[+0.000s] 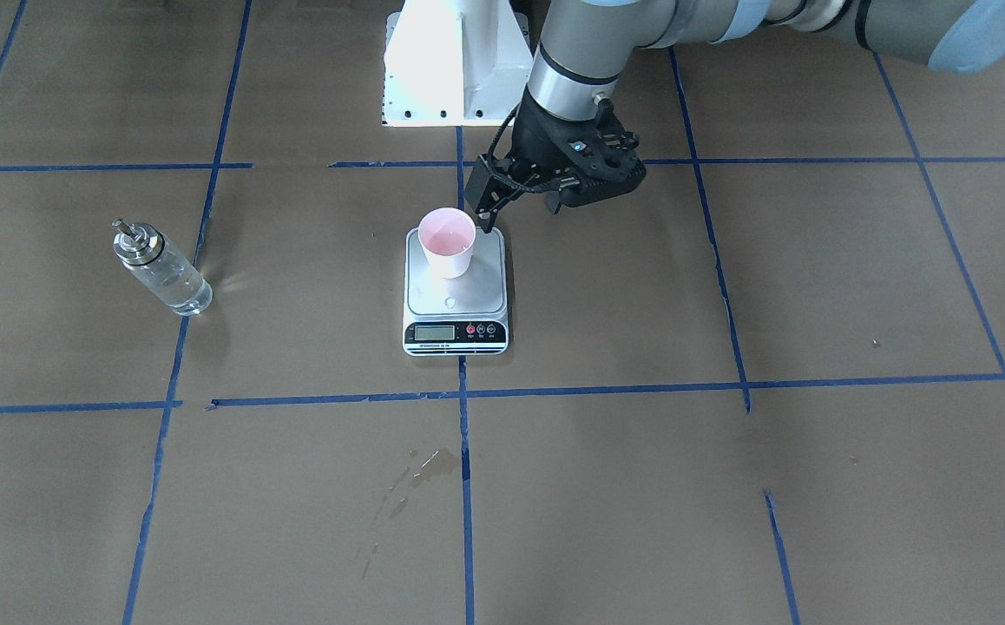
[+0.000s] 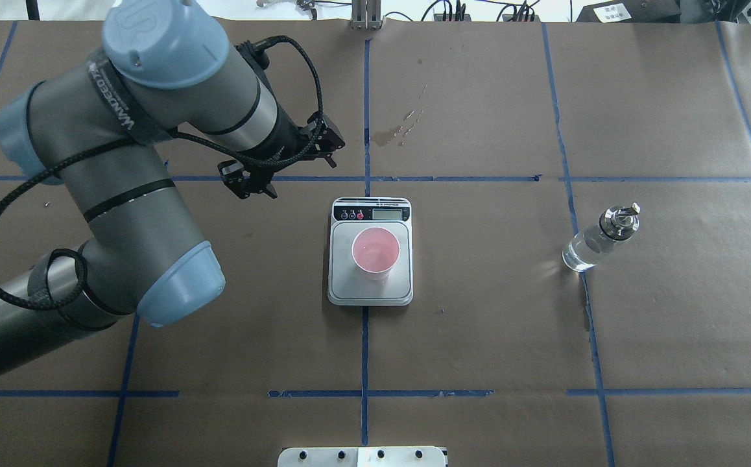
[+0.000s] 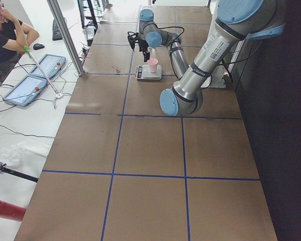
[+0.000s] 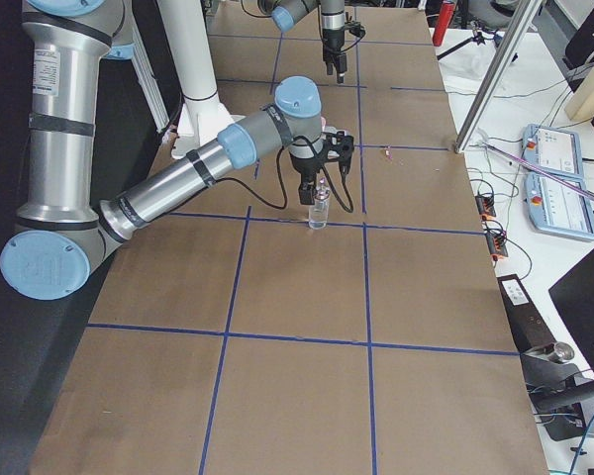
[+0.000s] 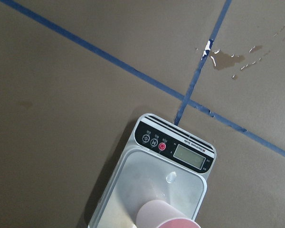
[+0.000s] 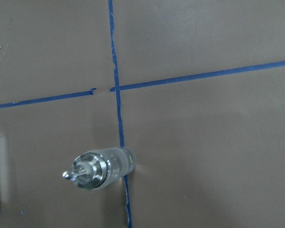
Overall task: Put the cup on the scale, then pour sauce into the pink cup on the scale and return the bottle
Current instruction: 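Withdraw the left gripper away while the right gripper reaches to the glass dispenser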
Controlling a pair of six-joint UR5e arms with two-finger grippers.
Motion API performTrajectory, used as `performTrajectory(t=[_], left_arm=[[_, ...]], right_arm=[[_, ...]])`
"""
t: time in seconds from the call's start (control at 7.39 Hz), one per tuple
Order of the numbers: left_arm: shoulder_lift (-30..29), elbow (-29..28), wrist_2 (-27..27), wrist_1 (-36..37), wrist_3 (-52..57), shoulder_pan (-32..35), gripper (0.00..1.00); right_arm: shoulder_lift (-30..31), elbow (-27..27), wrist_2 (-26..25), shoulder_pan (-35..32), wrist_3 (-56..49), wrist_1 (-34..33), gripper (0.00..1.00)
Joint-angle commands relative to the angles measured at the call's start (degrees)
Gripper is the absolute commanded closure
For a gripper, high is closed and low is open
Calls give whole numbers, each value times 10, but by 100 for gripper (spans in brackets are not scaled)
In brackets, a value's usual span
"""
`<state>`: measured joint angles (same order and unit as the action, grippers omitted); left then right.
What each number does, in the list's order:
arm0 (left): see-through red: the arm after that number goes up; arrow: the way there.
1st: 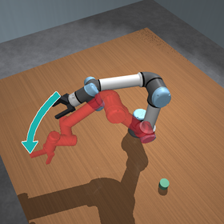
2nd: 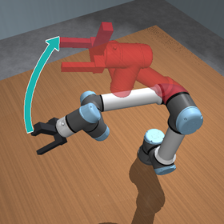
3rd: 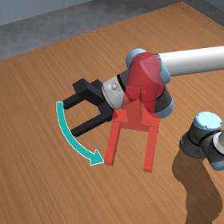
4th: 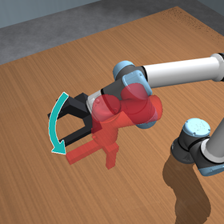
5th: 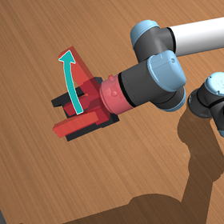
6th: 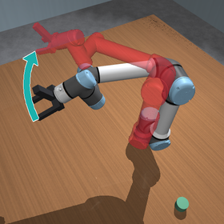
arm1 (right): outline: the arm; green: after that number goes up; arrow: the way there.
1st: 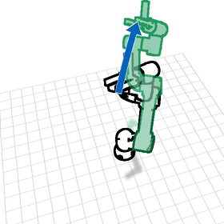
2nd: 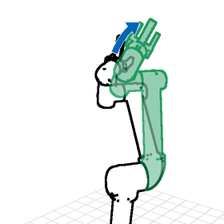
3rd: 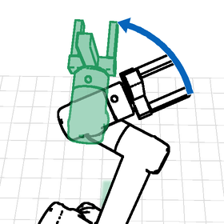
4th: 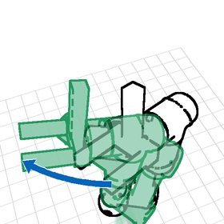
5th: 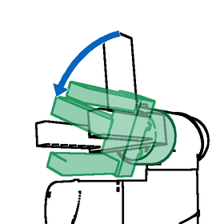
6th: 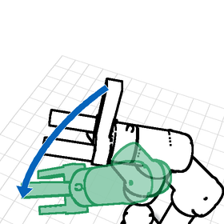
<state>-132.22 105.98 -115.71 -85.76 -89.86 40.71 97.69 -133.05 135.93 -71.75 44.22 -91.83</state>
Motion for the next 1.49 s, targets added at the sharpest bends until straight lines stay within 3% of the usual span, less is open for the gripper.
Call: performTrajectory(t=[0.0, 0.14, 0.27, 0.54, 0.95, 1.08, 1.35], left_arm=[[20, 17, -9, 2, 29, 18, 0], [26, 21, -9, 2, 39, 29, 0], [34, 22, -10, 2, 62, 48, 0], [94, 57, -23, 2, 163, 93, 0], [206, 92, -25, 1, 363, 159, 0], [232, 92, -25, -1, 415, 178, 0], [273, 91, -22, -3, 517, 222, 0]], right_arm=[[30, -55, -154, 166, 239, 118, 0], [73, -55, -277, 272, 313, 197, 0], [89, -55, -375, 353, 355, 217, 0], [101, -50, -527, 453, 379, 218, 0], [95, 10, -722, 534, 418, 224, 0], [58, 57, -780, 551, 431, 224, 0], [20, 117, -856, 572, 431, 225, 0]])
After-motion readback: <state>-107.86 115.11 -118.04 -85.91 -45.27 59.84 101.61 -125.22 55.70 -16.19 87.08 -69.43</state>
